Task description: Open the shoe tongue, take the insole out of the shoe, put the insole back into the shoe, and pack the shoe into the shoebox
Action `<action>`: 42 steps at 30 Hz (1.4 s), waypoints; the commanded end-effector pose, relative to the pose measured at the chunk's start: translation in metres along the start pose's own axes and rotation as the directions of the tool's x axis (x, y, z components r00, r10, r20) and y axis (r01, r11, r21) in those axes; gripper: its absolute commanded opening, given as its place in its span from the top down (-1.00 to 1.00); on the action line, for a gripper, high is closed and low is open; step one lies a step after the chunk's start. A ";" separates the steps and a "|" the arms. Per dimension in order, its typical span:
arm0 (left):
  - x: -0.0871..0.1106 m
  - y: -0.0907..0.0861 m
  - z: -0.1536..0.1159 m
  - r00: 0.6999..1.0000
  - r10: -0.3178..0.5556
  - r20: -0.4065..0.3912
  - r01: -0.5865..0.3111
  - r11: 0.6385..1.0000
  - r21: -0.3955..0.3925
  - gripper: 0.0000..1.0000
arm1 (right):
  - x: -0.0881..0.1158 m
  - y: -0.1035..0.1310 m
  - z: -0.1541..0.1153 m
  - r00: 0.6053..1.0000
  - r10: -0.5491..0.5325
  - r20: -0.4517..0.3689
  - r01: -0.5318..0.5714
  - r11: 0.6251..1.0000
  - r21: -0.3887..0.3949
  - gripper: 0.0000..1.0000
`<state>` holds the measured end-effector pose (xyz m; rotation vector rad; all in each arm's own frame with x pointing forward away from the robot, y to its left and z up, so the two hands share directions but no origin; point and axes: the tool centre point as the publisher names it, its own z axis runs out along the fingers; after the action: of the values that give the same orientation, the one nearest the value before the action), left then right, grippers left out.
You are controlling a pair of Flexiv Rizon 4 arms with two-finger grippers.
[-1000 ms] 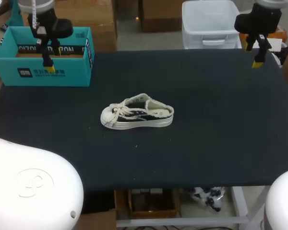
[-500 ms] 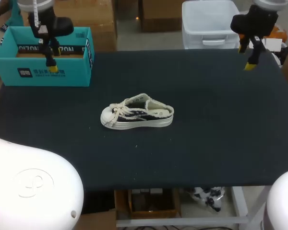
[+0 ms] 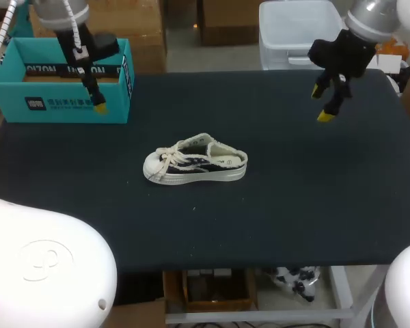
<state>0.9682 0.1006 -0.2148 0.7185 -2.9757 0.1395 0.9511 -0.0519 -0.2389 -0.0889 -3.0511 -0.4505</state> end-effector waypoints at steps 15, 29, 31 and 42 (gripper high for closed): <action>0.008 -0.004 0.008 0.999 -0.025 0.028 0.026 0.999 -0.041 -1.00 | 0.011 0.005 0.010 0.997 0.033 0.066 -0.036 0.999 0.035 -1.00; 0.020 -0.023 0.040 0.901 -0.434 -0.031 0.433 0.901 -0.024 -1.00 | 0.023 0.045 0.063 0.989 0.105 0.100 -0.093 0.988 -0.121 -1.00; 0.023 -0.026 0.042 0.889 -0.454 -0.056 0.454 0.891 -0.020 -1.00 | 0.027 0.052 0.072 0.989 0.096 0.110 -0.079 0.986 -0.149 -1.00; 0.036 -0.044 0.050 0.827 -0.550 -0.119 0.549 0.835 -0.044 -1.00 | 0.041 0.084 0.116 0.989 0.124 0.082 -0.098 0.958 -0.271 -1.00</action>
<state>0.9491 0.0415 -0.2572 1.4715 -2.5229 0.1383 0.9126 0.0629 -0.3100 -0.2808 -3.0058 -0.8191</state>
